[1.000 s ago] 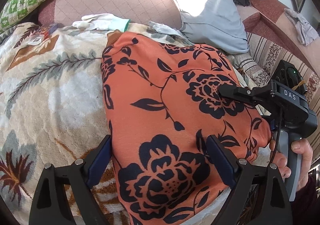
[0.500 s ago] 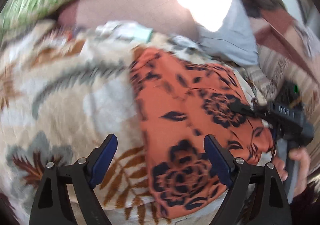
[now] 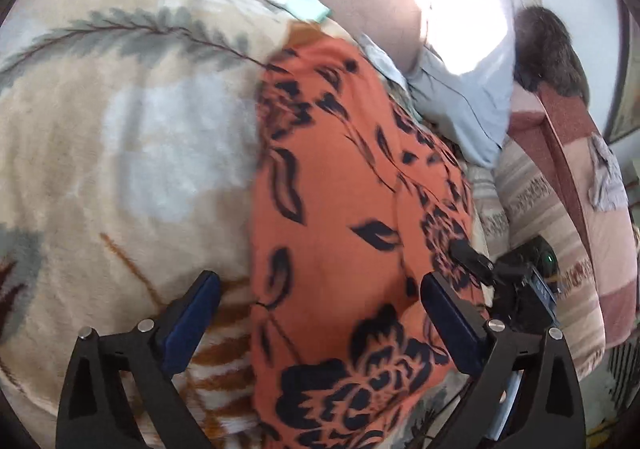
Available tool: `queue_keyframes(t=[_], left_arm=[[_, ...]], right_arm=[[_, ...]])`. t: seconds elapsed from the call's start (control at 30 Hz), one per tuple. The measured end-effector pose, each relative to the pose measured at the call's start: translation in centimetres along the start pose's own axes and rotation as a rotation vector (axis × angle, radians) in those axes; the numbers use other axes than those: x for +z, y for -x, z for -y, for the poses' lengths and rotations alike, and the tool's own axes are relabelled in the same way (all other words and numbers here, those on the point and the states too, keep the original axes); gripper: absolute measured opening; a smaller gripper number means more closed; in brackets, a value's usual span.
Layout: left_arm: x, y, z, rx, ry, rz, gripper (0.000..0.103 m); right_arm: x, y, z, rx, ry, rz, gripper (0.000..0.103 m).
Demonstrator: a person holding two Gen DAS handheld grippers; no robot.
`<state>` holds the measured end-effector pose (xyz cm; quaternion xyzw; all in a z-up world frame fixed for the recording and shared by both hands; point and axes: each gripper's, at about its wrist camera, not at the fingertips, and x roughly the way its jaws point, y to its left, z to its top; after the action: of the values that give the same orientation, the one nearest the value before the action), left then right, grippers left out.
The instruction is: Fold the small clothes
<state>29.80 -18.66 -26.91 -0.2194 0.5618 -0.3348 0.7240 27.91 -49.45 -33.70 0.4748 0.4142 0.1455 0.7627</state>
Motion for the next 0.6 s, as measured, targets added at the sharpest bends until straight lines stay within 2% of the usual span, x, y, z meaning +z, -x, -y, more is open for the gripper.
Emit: queue_keyframes(t=[0.07, 0.17, 0.2, 0.4, 0.47, 0.6], left_arm=[[-0.5, -0.9, 0.6, -0.057, -0.004, -0.045, 0.099], [-1.4, -1.2, 2.3, 0.027, -0.129, -0.013, 0.097], [-1.5, -1.0, 2.4, 0.035, -0.136, -0.003, 0.094], [-1.3, 0.4, 2.5, 0.043, -0.155, 0.045, 0.068], [-1.4, 1.4, 2.6, 0.049, -0.175, 0.060, 0.050], [-1.1, 3.5, 2.9, 0.044, -0.205, 0.092, 0.048]], right_arm=[[0.1, -0.2, 0.0, 0.011, -0.002, -0.004, 0.068], [0.0, -0.3, 0.0, 0.017, 0.002, -0.008, 0.068], [0.0, -0.3, 0.0, 0.015, 0.008, -0.008, 0.068], [-0.8, 0.1, -2.6, -0.052, 0.122, 0.012, 0.062], [-1.1, 0.4, -3.7, -0.057, 0.149, 0.026, 0.061], [-1.5, 1.1, -5.9, -0.038, 0.193, 0.055, 0.059]])
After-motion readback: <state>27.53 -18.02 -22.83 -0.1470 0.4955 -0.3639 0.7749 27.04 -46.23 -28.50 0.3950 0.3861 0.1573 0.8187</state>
